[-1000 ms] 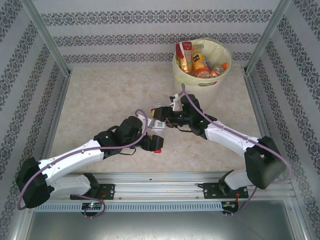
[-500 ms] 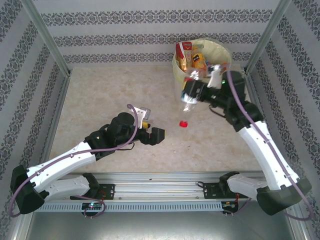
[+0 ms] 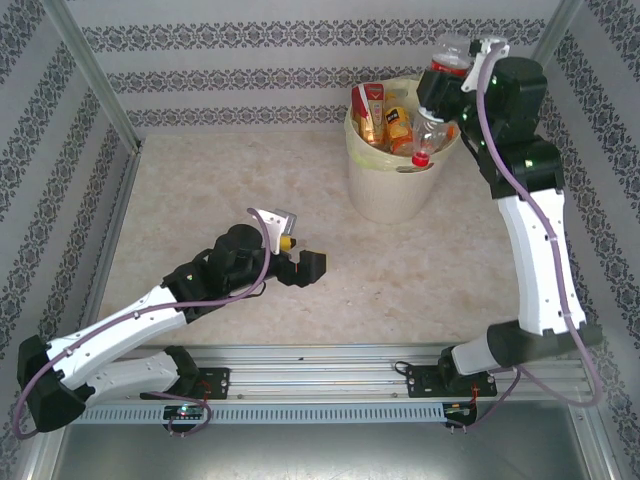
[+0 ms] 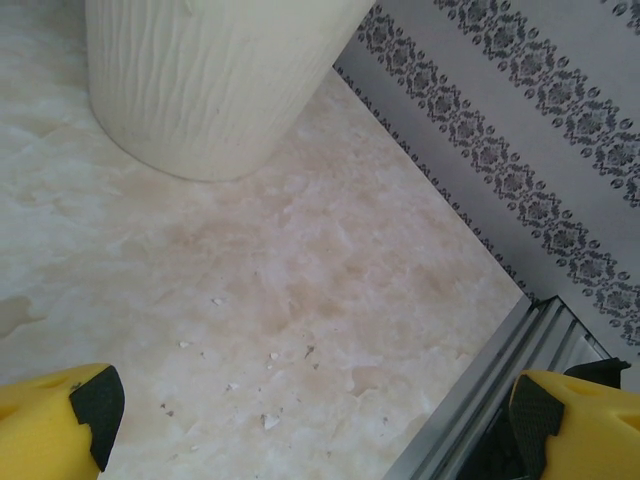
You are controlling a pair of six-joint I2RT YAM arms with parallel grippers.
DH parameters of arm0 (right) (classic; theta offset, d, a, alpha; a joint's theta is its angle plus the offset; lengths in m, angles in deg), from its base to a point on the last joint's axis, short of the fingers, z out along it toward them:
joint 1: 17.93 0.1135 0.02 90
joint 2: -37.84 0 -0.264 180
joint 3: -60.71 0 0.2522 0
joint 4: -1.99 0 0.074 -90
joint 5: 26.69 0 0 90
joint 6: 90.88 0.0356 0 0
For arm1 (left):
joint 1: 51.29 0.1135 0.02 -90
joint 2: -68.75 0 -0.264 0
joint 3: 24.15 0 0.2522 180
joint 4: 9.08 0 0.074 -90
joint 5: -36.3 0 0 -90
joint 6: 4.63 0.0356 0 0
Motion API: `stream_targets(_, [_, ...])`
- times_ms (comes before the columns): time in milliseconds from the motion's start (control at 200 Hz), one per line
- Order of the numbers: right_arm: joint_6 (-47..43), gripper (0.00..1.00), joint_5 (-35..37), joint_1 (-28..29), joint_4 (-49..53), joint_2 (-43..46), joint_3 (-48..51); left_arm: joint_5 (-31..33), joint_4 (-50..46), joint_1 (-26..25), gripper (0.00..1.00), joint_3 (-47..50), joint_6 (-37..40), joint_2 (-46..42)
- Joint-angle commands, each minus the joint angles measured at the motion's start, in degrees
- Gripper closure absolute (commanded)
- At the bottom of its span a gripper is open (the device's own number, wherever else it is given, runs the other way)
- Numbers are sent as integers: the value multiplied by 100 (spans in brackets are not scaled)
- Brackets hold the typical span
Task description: Put the plastic bottles in the bin
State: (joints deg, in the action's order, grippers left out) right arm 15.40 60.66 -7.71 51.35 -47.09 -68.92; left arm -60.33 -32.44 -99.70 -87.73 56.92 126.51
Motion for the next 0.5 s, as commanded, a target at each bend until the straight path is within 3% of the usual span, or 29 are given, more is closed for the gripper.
stream_targets(0, [-600, 52, 835, -64, 81, -419, -544, 206, -9, -46, 0, -104, 241, -203])
stream_targets(285, [-1371, 52, 1681, -81, -86, -1536, -1314, 457, -137, -47, 0, -112, 392, -465])
stream_targets(495, [-1566, 51, 1628, -172, -262, -2235, -1729, 498, -240, -46, 0, -116, 384, -506])
